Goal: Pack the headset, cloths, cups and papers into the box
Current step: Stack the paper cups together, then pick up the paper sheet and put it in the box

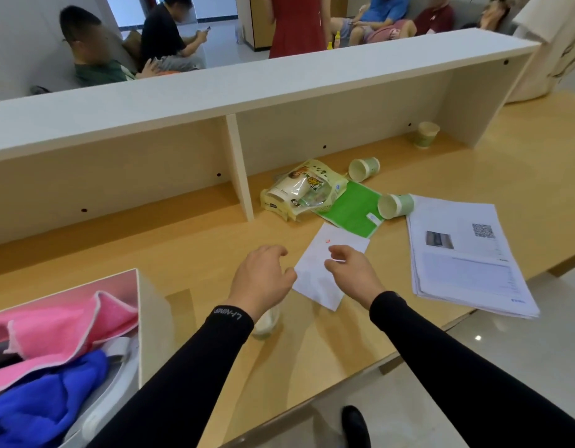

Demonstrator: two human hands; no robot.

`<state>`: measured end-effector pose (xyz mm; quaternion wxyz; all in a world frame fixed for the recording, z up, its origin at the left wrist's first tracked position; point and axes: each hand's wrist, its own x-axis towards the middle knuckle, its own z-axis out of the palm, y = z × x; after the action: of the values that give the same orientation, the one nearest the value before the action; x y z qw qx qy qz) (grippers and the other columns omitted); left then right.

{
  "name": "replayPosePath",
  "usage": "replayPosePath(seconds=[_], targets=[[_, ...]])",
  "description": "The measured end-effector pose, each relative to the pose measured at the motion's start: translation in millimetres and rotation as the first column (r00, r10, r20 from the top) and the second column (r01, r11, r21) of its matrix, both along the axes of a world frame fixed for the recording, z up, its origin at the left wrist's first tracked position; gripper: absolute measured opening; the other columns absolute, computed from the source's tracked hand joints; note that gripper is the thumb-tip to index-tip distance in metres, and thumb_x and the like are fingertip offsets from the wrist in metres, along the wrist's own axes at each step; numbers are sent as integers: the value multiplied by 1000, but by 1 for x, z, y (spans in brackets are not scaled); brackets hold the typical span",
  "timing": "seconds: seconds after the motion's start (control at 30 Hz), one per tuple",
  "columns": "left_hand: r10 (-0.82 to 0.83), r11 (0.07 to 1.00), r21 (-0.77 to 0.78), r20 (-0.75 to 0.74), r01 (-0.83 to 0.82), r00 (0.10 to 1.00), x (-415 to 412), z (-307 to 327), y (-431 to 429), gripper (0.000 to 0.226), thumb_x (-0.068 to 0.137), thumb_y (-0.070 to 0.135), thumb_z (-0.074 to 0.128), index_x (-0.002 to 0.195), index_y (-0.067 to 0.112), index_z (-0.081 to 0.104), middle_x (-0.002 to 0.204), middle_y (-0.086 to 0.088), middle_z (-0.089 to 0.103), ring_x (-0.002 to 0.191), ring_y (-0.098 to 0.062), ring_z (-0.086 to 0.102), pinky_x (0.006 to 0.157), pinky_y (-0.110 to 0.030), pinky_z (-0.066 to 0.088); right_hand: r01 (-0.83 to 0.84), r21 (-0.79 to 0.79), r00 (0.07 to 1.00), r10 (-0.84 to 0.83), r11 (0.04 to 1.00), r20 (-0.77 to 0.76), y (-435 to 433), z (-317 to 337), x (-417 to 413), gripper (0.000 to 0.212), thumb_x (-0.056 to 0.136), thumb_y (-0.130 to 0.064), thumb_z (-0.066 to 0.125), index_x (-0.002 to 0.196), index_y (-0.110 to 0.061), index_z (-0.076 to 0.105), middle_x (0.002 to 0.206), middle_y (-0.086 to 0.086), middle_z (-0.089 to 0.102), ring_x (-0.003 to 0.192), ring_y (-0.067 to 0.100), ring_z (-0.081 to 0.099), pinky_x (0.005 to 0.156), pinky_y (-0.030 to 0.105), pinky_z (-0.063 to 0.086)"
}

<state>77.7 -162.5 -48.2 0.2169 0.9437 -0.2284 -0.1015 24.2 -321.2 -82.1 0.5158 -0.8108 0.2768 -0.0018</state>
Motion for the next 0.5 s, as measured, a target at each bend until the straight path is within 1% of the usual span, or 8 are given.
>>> replayPosePath(seconds=[0.1,0.2,0.27,0.33,0.37,0.4,0.47,0.5], targets=[[73,995,73,-114,-65,991,9,-11,-27,46,87,27,52,131,14,49,132,-6,56,117,-25,54,93,-33,44,-9,-15,999,9,1000,-40,-41,-3,4,46,90,-13,47,136,-9,44,141,11,48,122,22,51,100,34,42],[155,972,213,-240,-103,958,17,-26,-51,45,86,27,54,127,8,48,128,-10,57,104,-26,55,86,-34,45,-46,-35,994,43,998,-97,-78,-9,10,48,90,-11,46,138,-8,42,144,12,45,125,24,50,103,38,42],[213,953,268,-274,-138,938,21,-37,-64,43,85,27,56,121,5,49,122,-11,58,96,-26,54,77,-32,44,-98,-54,987,90,994,-133,-99,-16,17,49,90,-10,46,139,-8,40,143,12,46,123,23,50,101,33,41],[260,939,295,-280,-175,924,22,-48,-75,39,83,27,57,114,5,49,117,-12,58,88,-26,52,69,-30,39,-159,-77,974,143,984,-177,-114,-21,26,50,90,-10,46,140,-9,40,138,14,50,116,23,53,92,27,40],[281,930,315,-279,-188,918,22,-52,-78,40,83,28,58,114,5,48,117,-12,56,91,-27,52,68,-29,37,-186,-81,967,167,979,-194,-120,-24,31,51,90,-10,46,140,-9,39,138,14,51,118,25,53,92,27,39],[300,919,340,-280,-198,912,21,-56,-81,43,83,30,59,116,5,47,118,-13,54,98,-28,54,70,-29,38,-209,-82,960,188,975,-207,-125,-26,36,52,89,-11,47,141,-8,38,140,14,49,123,26,50,96,28,38],[349,897,375,-274,-235,896,17,-65,-85,51,82,32,61,121,6,44,123,-13,50,112,-30,51,78,-31,39,-261,-85,946,238,962,-221,-131,-31,43,54,89,-11,49,142,-6,35,146,12,43,131,27,43,103,29,35],[372,887,380,-253,-262,893,15,-69,-86,51,81,31,62,122,6,44,124,-13,49,114,-31,49,79,-31,39,-284,-84,939,259,955,-226,-133,-34,47,55,89,-11,49,142,-5,34,147,12,41,133,27,41,104,30,33]])
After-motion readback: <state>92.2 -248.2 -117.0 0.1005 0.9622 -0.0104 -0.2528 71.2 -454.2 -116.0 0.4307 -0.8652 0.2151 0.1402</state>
